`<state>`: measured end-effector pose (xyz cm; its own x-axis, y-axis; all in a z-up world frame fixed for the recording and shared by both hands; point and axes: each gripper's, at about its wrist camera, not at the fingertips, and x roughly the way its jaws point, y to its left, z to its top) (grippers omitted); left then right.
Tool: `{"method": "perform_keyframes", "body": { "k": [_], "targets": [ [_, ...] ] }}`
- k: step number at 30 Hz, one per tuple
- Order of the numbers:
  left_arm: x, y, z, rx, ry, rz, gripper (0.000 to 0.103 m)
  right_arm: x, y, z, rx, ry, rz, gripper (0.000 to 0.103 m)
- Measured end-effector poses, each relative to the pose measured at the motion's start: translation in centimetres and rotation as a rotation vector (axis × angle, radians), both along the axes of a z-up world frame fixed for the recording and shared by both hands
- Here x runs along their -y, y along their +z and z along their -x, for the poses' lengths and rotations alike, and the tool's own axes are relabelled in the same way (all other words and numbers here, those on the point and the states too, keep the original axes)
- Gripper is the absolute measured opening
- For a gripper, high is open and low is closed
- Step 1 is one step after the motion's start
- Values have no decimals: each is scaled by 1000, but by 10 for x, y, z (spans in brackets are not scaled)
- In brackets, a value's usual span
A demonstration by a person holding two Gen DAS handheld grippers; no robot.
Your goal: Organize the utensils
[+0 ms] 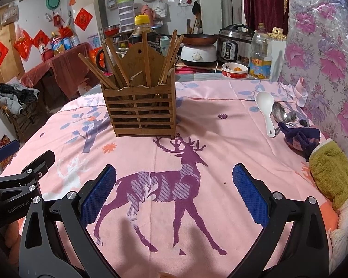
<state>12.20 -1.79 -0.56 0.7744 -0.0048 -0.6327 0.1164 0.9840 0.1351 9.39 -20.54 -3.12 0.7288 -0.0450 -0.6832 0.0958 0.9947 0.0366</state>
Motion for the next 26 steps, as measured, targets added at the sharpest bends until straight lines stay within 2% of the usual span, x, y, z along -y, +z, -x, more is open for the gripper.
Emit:
{"method": "perform_keyframes", "body": {
  "k": [26],
  "targets": [
    [-8,-1,-1,5,18,-2,98,0,4,0,7,-5,-9,97]
  ]
}}
